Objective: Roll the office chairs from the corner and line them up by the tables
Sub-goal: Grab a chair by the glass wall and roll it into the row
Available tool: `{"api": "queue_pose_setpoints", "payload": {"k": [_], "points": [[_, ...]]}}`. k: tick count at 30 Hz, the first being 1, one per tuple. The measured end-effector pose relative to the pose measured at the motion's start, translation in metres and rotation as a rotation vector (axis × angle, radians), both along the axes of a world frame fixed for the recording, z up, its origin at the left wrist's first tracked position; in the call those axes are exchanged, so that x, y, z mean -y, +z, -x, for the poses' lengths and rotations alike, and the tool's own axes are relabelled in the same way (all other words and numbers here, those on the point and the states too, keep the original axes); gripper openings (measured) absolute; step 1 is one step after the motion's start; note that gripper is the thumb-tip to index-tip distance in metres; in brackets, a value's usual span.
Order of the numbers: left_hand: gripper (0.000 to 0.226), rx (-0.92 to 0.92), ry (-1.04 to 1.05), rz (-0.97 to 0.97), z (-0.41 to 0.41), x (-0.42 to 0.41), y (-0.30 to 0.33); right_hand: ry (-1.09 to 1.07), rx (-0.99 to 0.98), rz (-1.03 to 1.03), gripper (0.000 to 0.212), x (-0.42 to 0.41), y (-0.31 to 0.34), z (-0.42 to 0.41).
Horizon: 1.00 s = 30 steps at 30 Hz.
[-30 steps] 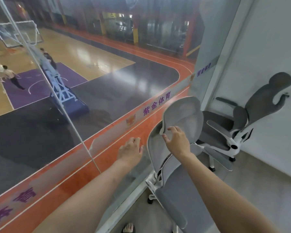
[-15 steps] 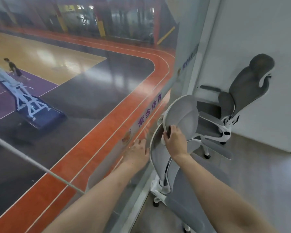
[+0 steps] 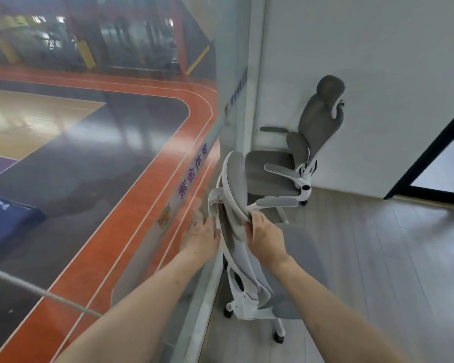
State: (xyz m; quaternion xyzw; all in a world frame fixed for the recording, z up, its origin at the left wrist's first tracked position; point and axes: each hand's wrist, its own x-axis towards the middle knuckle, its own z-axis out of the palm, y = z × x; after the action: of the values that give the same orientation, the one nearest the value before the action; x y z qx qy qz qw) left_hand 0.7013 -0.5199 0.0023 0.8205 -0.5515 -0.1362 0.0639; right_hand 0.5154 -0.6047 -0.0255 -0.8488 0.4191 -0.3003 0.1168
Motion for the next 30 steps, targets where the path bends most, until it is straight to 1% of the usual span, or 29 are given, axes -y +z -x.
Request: {"api": "queue_pose_setpoints", "payload": {"k": [4, 6, 9, 14, 17, 19, 21, 22, 24, 26, 28, 30], "points": [[0.057, 0.006, 0.011, 0.004, 0.024, -0.010, -0.002, -0.027, 0.008, 0.012, 0.023, -0.014, -0.005, 0.053], [0.062, -0.004, 0.020, -0.024, 0.038, -0.017, -0.002, -0.025, 0.022, 0.009, 0.029, -0.018, -0.004, 0.083], [0.063, -0.003, -0.010, -0.041, 0.062, -0.029, -0.003, -0.023, 0.059, 0.000, 0.036, -0.023, 0.001, 0.126], [0.062, -0.012, -0.055, -0.079, 0.099, -0.042, -0.003, -0.057, 0.099, -0.066, 0.033, -0.019, 0.000, 0.186], [0.063, -0.015, -0.065, -0.129, 0.114, -0.046, -0.009, -0.086, 0.139, -0.121, 0.030, -0.015, 0.002, 0.211], [0.063, 0.004, -0.089, -0.171, 0.124, -0.049, -0.013, -0.104, 0.178, -0.151, 0.032, -0.013, 0.003, 0.222], [0.063, 0.003, -0.106, -0.224, 0.132, -0.051, -0.014, -0.133, 0.193, -0.195, 0.041, -0.014, 0.001, 0.229], [0.063, 0.001, -0.107, -0.247, 0.135, -0.053, -0.015, -0.144, 0.193, -0.222, 0.048, -0.016, 0.001, 0.232], [0.063, -0.002, -0.109, -0.277, 0.139, -0.056, -0.017, -0.157, 0.203, -0.318, 0.065, -0.026, -0.001, 0.233], [0.063, -0.005, -0.117, -0.287, 0.140, -0.058, -0.019, -0.158, 0.213, -0.421, 0.076, -0.039, -0.006, 0.233], [0.063, 0.003, -0.131, -0.294, 0.135, -0.056, -0.019, -0.198, 0.113, -0.423, 0.077, -0.049, -0.018, 0.234], [0.064, 0.001, -0.135, -0.321, 0.128, -0.051, -0.020, -0.241, -0.114, -0.353, 0.073, -0.057, -0.034, 0.235]]}}
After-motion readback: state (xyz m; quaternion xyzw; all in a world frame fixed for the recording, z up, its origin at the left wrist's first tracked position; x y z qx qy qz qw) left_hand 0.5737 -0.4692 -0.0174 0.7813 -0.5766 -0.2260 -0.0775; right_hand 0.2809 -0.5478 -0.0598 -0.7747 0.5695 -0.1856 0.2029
